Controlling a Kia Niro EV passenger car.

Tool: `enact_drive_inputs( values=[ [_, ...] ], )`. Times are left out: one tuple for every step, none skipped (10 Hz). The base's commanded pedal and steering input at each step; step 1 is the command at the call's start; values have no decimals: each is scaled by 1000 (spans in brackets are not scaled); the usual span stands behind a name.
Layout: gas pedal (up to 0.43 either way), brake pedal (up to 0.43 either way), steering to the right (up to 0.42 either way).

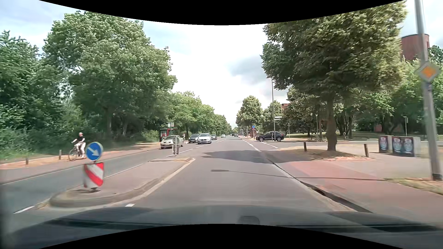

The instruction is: Follow the waypoints while adhering to traffic rules and regulations

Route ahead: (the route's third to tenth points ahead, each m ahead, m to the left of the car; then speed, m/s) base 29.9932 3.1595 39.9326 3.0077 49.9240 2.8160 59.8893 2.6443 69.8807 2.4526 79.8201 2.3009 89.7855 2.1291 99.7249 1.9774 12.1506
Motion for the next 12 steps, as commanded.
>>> enact_drive_inputs(
  values=[
    [150,18,-2],
    [150,12,-2],
    [150,12,-2],
    [150,12,-3],
    [150,12,-3],
    [150,12,-2],
    [150,12,-3],
    [150,18,-3],
    [150,12,-2],
    [150,12,-3],
    [150,18,-2],
    [150,12,-2]
  ],
)
